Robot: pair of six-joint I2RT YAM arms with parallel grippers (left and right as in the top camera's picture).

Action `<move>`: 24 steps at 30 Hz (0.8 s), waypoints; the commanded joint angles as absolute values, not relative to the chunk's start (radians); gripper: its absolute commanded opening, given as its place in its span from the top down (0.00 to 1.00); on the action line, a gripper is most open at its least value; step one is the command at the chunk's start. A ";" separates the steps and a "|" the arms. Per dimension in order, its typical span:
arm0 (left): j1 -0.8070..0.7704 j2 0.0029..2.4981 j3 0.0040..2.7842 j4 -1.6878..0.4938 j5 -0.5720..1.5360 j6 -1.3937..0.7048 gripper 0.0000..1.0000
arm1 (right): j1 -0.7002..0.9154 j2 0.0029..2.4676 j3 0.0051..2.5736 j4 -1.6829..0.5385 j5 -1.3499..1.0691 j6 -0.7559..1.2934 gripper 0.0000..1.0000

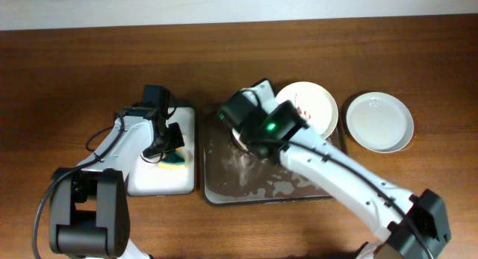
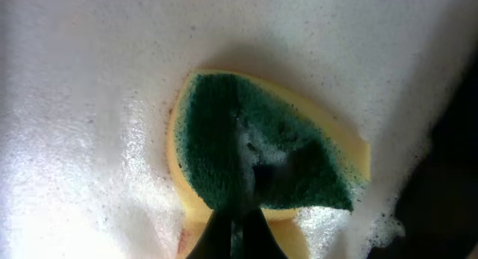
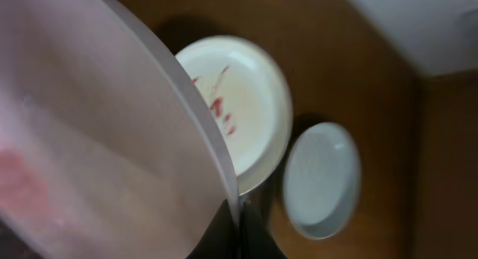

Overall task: Clean dirty plates on tray and stack at the side
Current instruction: 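Return the sponge to the white tray and stack the pink plate on the right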

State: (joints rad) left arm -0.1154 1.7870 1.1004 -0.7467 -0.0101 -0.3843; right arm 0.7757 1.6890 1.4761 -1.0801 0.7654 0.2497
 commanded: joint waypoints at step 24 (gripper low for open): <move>-0.109 1.773 1.080 -0.743 -0.010 -0.365 0.46 | 0.127 1.665 1.489 -1.058 0.170 0.447 0.96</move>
State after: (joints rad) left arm -0.1154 1.7866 1.0897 -0.7460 -0.0109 -0.3763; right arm 0.3004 1.6890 1.4761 -1.0542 0.4362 0.4175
